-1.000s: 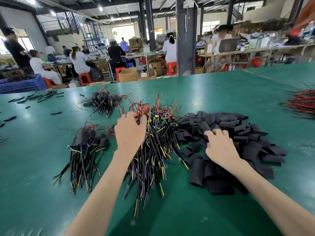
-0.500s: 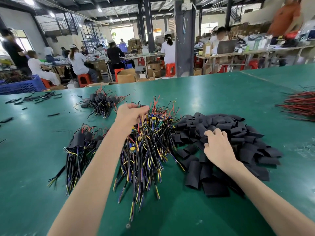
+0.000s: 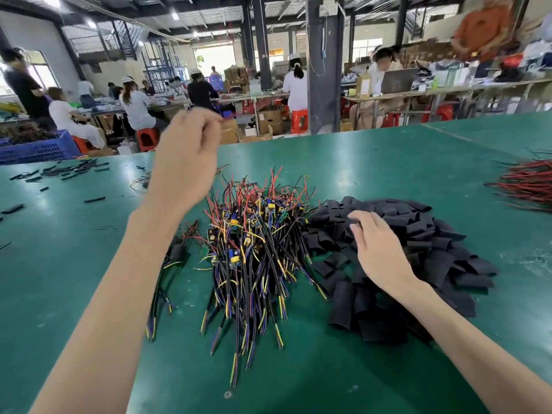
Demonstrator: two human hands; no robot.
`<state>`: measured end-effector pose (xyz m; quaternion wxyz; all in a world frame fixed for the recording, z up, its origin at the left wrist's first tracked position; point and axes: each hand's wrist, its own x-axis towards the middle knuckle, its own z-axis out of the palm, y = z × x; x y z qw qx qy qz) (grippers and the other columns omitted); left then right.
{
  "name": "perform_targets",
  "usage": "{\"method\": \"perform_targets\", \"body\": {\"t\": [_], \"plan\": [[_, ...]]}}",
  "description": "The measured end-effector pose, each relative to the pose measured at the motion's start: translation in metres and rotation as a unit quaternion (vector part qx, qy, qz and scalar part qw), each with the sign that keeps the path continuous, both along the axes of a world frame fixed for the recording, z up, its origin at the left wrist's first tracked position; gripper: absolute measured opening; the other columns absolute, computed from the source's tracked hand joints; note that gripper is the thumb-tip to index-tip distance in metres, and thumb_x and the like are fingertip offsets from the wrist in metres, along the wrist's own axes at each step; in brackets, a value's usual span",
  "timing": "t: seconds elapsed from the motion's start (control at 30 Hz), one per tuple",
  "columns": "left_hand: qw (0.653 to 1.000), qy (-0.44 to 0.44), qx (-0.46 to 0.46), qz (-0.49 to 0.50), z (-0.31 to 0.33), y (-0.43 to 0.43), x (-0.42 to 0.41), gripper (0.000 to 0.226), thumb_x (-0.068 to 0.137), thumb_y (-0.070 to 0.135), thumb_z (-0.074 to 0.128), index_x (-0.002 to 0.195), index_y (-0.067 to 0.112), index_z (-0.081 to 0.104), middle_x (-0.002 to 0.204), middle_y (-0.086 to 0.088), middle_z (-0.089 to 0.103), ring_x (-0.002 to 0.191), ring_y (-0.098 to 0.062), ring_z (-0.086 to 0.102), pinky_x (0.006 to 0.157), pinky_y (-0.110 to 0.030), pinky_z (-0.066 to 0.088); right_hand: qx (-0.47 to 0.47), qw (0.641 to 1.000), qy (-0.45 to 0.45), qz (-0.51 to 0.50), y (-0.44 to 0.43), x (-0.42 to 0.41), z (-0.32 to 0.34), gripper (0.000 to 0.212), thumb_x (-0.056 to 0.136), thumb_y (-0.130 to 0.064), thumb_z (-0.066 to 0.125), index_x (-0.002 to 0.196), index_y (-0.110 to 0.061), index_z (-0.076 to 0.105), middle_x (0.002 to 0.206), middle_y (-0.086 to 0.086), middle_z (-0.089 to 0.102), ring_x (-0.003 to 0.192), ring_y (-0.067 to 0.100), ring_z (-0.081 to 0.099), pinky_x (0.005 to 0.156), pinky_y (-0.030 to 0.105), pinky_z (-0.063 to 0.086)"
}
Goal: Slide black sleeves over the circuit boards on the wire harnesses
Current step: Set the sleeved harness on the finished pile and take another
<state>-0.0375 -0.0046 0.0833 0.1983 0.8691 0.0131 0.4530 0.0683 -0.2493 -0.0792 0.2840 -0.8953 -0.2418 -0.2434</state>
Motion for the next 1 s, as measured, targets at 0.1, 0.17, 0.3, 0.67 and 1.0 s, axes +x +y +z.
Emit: {"method": "perform_targets", "body": {"t": [0.1, 0.17, 0.3, 0.67, 1.0], "plan": [[0.991, 0.070, 0.094, 0.060, -0.044, 0.002, 0.003, 0.021, 0.097, 0.030, 0.046, 0.096, 0.015, 0.060, 0.089, -0.002, 0.052, 0.083, -0.015, 0.047, 0.072, -0.030, 0.038, -0.002, 0.997, 0.058, 0.057, 0.006, -0.005, -0.001, 0.034, 0.094, -0.001, 0.042, 0.127, -0.003, 0.043, 0.113, 0.018, 0.044, 0.098, 0.033, 0.049, 0.079, 0.030, 0.034], [0.986, 0.118, 0.102, 0.065, -0.083, 0.002, 0.002, 0.020, 0.097, 0.027, 0.048, 0.094, 0.012, 0.062, 0.088, -0.004, 0.053, 0.085, -0.021, 0.050, 0.076, -0.037, 0.045, -0.035, 0.991, 0.099, 0.082, 0.008, -0.008, -0.002, 0.045, 0.087, 0.010, 0.040, 0.130, -0.004, 0.039, 0.121, 0.017, 0.038, 0.107, 0.031, 0.041, 0.087, 0.026, 0.031], [0.980, 0.115, 0.146, 0.071, -0.142, 0.008, -0.002, 0.013, 0.094, 0.017, 0.056, 0.089, 0.016, 0.067, 0.083, 0.000, 0.062, 0.082, -0.028, 0.059, 0.078, -0.040, 0.037, -0.123, 0.983, 0.113, 0.080, 0.016, -0.012, -0.002, 0.065, 0.075, 0.018, 0.042, 0.134, -0.007, 0.032, 0.131, 0.010, 0.033, 0.116, 0.026, 0.029, 0.100, 0.024, 0.024], [0.981, 0.040, 0.165, 0.093, -0.165, -0.005, -0.011, 0.015, 0.093, 0.024, 0.053, 0.086, 0.026, 0.067, 0.079, 0.014, 0.067, 0.075, -0.014, 0.059, 0.088, -0.036, 0.025, -0.062, 0.970, 0.111, 0.206, 0.014, -0.014, -0.010, 0.089, 0.085, 0.015, 0.043, 0.147, -0.028, -0.005, 0.112, 0.007, 0.037, 0.105, 0.024, 0.038, 0.101, 0.015, 0.029], [0.983, 0.032, 0.154, 0.092, -0.168, -0.009, -0.013, 0.013, 0.091, 0.023, 0.057, 0.084, 0.024, 0.068, 0.074, 0.013, 0.064, 0.074, -0.016, 0.059, 0.088, -0.034, 0.024, 0.083, 0.954, 0.160, 0.238, 0.013, -0.027, 0.004, 0.058, 0.083, -0.006, 0.068, 0.130, -0.028, 0.043, 0.121, -0.011, 0.062, 0.111, 0.015, 0.058, 0.102, 0.035, 0.039]]}}
